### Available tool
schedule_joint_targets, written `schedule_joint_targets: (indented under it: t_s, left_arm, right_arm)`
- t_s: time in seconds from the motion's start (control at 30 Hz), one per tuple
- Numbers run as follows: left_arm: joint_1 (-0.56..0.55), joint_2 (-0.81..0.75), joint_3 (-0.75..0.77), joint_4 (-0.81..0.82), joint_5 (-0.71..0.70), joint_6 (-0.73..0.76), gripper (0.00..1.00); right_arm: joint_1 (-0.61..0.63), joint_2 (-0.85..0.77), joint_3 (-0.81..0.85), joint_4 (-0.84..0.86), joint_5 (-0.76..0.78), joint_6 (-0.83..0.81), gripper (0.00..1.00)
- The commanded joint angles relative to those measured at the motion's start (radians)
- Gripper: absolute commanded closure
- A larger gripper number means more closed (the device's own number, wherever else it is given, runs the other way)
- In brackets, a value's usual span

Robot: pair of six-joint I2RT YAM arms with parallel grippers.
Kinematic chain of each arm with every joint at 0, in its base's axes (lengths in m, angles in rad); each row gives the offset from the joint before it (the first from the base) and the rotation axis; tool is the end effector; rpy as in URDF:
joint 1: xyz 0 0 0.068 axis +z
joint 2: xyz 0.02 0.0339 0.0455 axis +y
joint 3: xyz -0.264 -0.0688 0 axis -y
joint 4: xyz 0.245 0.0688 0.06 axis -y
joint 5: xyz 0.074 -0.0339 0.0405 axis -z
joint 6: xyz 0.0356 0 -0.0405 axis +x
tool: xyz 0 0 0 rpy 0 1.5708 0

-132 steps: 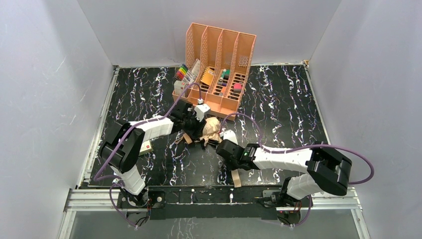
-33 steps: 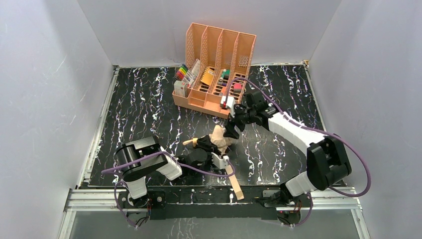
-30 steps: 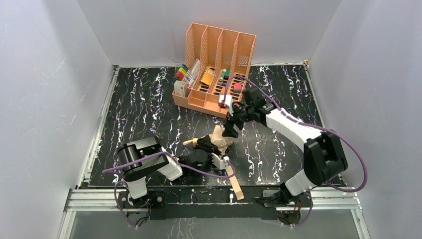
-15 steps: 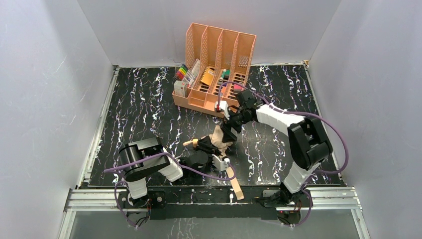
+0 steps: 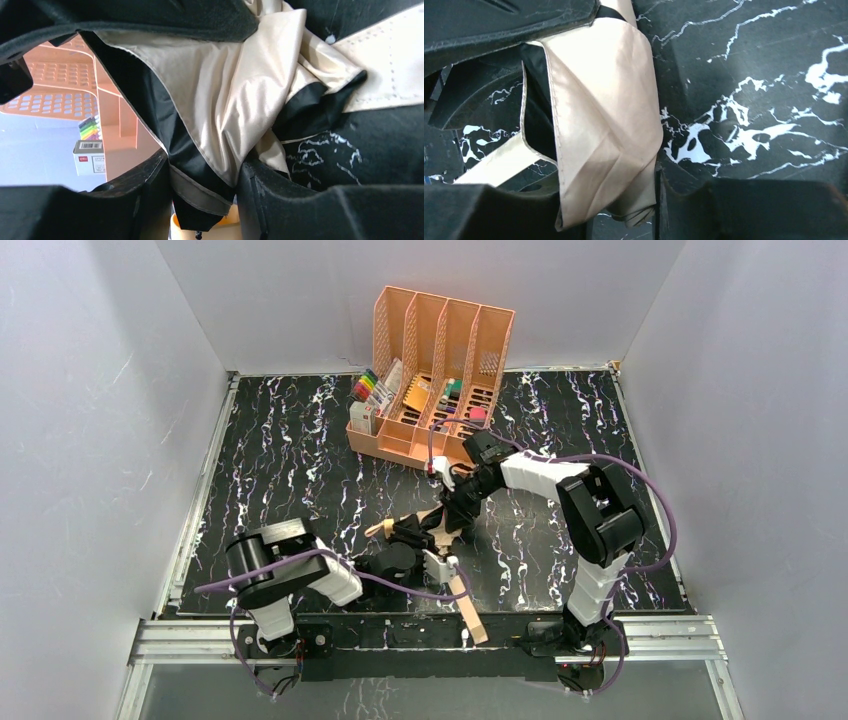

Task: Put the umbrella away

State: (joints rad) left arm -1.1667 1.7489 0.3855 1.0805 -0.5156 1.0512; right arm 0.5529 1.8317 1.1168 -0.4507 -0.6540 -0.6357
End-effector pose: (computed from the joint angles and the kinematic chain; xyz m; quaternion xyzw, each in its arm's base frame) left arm 0.1249 -0.2475 0.1166 0.6241 0.4816 0.1700 0.5913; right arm 0.2888 0.2037 0.1593 -0.5730 0.7324 0.3065 0.2034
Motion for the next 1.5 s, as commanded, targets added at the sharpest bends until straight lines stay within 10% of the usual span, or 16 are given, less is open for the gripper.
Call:
schedule_joint_targets:
  t_s: [0.0, 0.17, 0.63, 0.97, 1.47]
  left_arm:
    - [-0.016, -0.124, -0.032, -0.064, 0.016, -0.056, 0.82]
    - [-0.018, -0.341, -0.043, -0.137, -0.008, -0.206, 0.53]
    - [0.036, -0.919, 0.084, -0.857, -0.05, -0.976, 0.3]
    - [0.493, -0.719, 0.3, -1.032, 0.585, -1.123, 0.22]
    - [0.578, -0.28, 0.458, -1.065, 1.03, -0.982, 0.02]
  right_arm:
    - [-0.01, -0.012, -0.006, 0.092, 0.147, 0.023, 0.68]
    - [0.013, -0.074, -0.084, 0.169, 0.224, 0.051, 0.78]
    - [0.178, -0.27, -0.398, 0.542, 0.57, 0.039, 0.83]
    - [0.318, -0.33, -0.596, 0.779, 0.8, -0.067, 0.81]
    - [0.446, -0.405, -0.789, 0.996, 0.775, -0.195, 0.8]
